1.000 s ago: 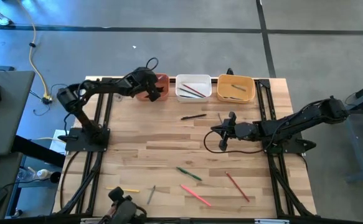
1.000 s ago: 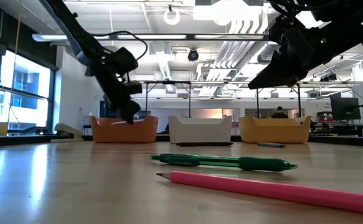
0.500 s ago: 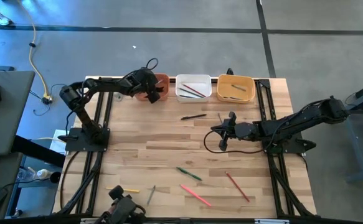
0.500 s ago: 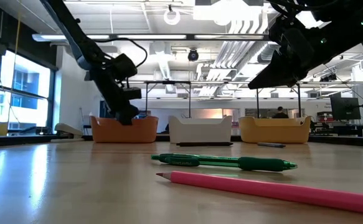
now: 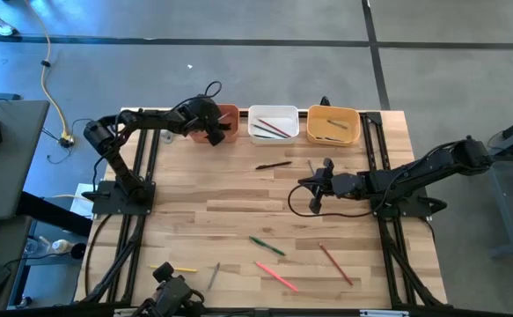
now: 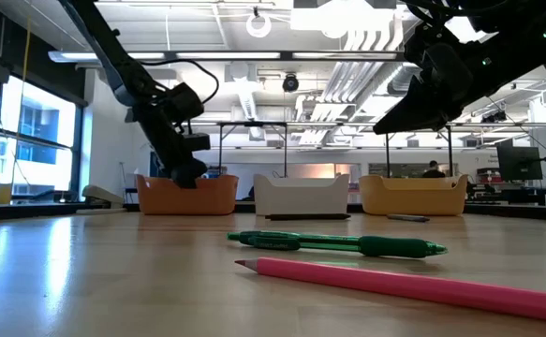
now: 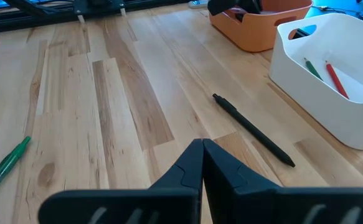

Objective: Sort crayons/erasers/pens/pencils in bins
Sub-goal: Put the pink transparent pen into the orange bin, then put the yellow pencil into the white bin

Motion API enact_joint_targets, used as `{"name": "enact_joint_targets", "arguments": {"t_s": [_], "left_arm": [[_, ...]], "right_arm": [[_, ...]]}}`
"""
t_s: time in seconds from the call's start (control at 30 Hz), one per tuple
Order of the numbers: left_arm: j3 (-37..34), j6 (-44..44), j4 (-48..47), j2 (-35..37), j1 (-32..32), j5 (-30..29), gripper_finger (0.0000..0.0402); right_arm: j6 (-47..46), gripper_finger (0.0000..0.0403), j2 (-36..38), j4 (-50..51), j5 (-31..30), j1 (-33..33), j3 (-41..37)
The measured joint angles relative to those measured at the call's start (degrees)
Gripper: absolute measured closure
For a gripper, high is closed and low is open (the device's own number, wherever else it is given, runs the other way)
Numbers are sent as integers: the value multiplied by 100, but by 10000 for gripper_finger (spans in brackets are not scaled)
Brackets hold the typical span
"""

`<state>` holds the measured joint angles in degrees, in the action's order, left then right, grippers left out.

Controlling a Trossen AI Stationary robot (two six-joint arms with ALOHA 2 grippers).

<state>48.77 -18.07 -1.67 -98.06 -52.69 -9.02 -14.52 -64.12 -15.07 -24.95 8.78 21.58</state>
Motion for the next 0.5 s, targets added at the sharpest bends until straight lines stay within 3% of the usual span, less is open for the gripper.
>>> {"name": "enact_joint_targets", "arguments": {"t_s": [0.27, 0.5], "left_arm": [[-2, -6, 22, 0, 2, -7, 327], [44, -9, 14, 62, 2, -70, 315]], "right_arm": [[0, 402, 0, 0, -2, 1, 0], [0, 402, 0, 0, -2, 1, 0]]}}
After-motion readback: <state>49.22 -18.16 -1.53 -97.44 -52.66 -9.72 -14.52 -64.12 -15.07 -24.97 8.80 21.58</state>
